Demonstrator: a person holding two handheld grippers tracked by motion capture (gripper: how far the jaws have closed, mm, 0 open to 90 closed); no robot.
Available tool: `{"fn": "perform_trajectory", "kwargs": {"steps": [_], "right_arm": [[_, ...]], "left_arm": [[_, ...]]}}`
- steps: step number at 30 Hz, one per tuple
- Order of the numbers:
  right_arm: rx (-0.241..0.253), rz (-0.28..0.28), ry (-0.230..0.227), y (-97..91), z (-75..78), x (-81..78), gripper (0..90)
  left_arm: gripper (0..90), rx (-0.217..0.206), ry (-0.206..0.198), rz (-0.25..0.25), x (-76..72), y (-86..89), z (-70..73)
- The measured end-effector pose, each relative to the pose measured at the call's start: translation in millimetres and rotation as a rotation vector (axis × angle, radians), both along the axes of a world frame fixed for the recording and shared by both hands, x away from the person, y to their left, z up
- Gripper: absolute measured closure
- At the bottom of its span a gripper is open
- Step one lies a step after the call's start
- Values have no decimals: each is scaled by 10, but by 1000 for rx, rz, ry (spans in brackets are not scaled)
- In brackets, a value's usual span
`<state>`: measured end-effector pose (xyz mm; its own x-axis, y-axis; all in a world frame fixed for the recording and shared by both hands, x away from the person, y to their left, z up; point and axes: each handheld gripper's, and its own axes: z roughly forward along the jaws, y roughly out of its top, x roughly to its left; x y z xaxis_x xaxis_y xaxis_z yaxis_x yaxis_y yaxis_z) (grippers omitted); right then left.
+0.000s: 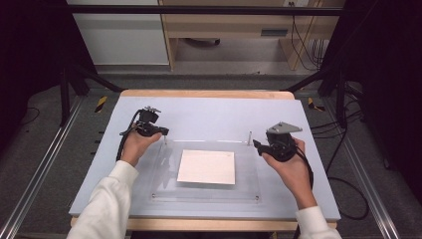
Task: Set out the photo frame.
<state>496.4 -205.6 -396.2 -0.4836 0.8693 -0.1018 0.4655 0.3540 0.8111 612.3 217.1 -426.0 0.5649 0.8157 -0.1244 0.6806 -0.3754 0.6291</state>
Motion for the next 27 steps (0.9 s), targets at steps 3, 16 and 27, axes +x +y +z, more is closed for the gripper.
{"fn": "perform_trajectory", "kwargs": {"steps": [3, 16, 27], "right_arm": [[-7, 31, -25, -78, -60, -223, 306], [-101, 96, -59, -425, -352, -1039, 113], [-176, 131, -47, -380, -569, -1370, 147]], "left_arm": [[852, 1, 0, 1, -1, -3, 0], [852, 5, 2, 3, 1, -7, -3], [851, 7, 6, 4, 7, -6, -5]]}}
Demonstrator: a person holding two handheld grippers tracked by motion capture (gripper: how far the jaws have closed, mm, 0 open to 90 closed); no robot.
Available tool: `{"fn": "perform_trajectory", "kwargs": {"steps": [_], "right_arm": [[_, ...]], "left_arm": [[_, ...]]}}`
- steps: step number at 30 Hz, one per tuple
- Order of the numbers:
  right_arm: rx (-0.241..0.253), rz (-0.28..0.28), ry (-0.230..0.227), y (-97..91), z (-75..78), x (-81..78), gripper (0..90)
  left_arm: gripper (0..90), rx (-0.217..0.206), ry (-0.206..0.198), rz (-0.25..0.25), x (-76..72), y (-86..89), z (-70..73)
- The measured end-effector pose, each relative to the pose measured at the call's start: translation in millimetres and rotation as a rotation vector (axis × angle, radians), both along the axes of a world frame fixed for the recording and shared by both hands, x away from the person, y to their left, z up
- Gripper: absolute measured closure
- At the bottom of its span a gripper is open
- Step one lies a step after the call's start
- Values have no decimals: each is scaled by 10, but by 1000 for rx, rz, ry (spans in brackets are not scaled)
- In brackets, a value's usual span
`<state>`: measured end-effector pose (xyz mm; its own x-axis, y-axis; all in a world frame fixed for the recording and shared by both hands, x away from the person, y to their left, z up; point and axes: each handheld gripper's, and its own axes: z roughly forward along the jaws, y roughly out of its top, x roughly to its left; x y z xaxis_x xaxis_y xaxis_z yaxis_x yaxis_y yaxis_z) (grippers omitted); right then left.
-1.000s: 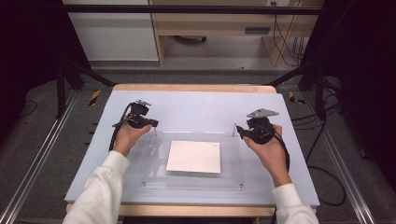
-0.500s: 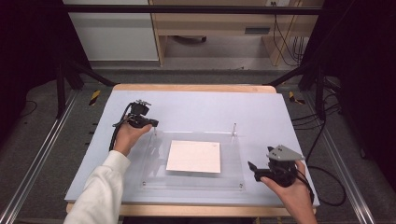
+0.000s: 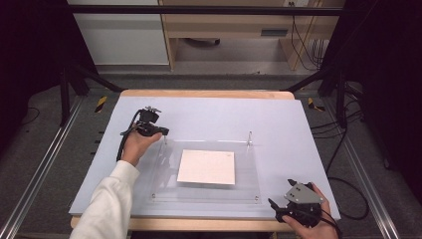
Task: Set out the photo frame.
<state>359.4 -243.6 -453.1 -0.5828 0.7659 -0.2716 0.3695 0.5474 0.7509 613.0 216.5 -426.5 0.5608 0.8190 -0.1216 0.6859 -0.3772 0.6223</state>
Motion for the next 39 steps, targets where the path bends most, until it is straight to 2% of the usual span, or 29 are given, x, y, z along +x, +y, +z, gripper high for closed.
{"fn": "perform_trajectory", "kwargs": {"steps": [9, 15, 23, 29, 39], "right_arm": [[-44, 59, 31, 173, -152, -25, 205], [-59, 81, 18, 270, -201, 12, 228], [-73, 143, -59, 387, -219, 44, 270], [-70, 180, -92, 425, -203, 34, 335], [-79, 230, -105, 460, -169, 26, 438]], "left_arm": [[851, -1, 0, -1, 3, -1, -5], [850, -1, 1, -4, 6, 2, -7], [850, -10, 1, -1, 10, 4, -13], [850, -14, -1, -2, 16, 9, -17], [849, -17, -13, -7, 3, 12, -25]]}}
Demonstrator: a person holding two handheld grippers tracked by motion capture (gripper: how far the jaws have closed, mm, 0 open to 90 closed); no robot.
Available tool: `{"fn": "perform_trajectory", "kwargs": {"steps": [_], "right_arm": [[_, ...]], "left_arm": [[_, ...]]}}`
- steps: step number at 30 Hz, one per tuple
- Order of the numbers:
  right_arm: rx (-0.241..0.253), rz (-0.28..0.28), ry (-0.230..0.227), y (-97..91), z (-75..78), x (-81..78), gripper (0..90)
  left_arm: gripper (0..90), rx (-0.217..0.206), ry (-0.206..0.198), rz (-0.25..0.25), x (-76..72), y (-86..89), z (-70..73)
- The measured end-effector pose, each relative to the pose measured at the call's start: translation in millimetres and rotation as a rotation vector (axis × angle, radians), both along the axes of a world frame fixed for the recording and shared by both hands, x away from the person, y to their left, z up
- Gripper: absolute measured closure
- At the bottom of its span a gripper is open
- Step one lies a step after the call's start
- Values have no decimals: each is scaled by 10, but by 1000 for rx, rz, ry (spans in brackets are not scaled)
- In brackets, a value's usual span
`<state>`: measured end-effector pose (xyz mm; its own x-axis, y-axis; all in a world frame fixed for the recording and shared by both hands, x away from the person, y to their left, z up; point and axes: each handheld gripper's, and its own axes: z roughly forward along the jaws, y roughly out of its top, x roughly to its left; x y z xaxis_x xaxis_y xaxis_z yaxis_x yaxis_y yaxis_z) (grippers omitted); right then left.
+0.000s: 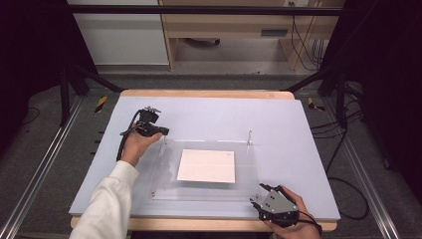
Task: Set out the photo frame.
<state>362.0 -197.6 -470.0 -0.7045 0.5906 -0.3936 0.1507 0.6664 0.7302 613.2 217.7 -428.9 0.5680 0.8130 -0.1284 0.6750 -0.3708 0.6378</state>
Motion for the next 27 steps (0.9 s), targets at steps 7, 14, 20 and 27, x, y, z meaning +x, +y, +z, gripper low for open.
{"fn": "perform_trajectory", "kwargs": {"steps": [7, 14, 20, 27], "right_arm": [[-32, 15, -16, 38, -8, -25, 466], [-21, 6, -9, 37, 27, -36, 474], [-7, 2, 1, 44, 97, -33, 479], [14, -3, -11, 36, 247, -10, 502]], "left_arm": [[840, 8, -43, 1, -53, -4, -17], [620, -17, -190, 28, -272, 117, 93], [518, -48, -314, -67, -676, 197, 258], [474, -26, -380, -183, -1165, 185, 453]]}}
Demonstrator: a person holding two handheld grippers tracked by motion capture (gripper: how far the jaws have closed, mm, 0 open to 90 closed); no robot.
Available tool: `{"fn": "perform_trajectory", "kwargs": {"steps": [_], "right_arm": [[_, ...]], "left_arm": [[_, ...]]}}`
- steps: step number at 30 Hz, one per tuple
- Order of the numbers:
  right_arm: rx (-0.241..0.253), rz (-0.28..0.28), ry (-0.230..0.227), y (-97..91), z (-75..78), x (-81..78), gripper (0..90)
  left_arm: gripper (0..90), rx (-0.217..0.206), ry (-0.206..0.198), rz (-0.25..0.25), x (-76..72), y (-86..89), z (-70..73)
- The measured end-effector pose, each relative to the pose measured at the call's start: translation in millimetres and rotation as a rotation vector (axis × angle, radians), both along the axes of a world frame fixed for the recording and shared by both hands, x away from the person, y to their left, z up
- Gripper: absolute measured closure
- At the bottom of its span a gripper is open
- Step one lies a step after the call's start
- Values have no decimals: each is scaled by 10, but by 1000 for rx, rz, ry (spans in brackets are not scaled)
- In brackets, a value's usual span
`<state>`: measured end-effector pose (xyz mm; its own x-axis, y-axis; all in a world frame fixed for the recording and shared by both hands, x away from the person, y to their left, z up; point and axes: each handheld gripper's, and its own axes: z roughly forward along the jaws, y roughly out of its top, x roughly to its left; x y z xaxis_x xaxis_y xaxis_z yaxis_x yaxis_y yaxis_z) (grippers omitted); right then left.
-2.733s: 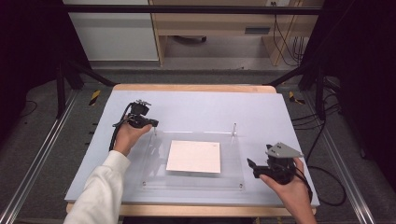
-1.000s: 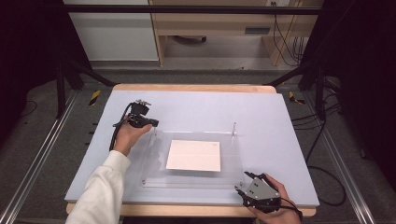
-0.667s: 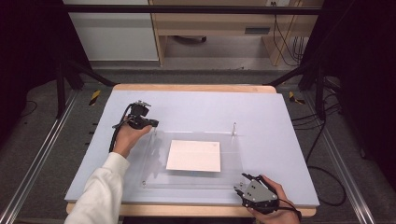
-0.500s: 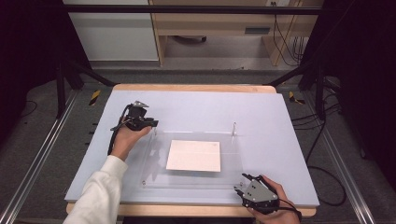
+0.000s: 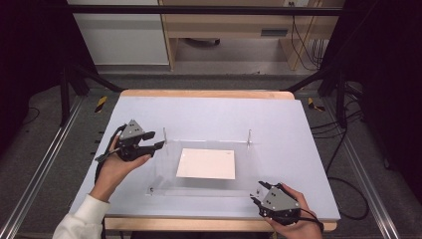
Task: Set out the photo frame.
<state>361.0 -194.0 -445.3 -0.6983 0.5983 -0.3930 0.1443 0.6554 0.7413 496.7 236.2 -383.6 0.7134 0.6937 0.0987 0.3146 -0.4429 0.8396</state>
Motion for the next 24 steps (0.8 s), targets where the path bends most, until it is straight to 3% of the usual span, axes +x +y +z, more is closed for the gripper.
{"fn": "perform_trajectory", "kwargs": {"steps": [6, 9, 13, 21, 24], "right_arm": [[13, 1, -5, -5, 123, 43, 516], [16, -3, -11, -5, 172, 55, 527], [36, -9, -15, -12, 221, 70, 535], [24, -19, 3, 1, 327, 109, 546], [22, -17, 12, -1, 354, 127, 546]], "left_arm": [[452, 18, -54, -114, -283, -108, 129], [436, 45, -43, -134, -384, -147, 140], [420, 50, -48, -190, -505, -191, 190], [388, 69, -119, -279, -740, -270, 319], [383, 88, -127, -303, -798, -291, 324]]}}
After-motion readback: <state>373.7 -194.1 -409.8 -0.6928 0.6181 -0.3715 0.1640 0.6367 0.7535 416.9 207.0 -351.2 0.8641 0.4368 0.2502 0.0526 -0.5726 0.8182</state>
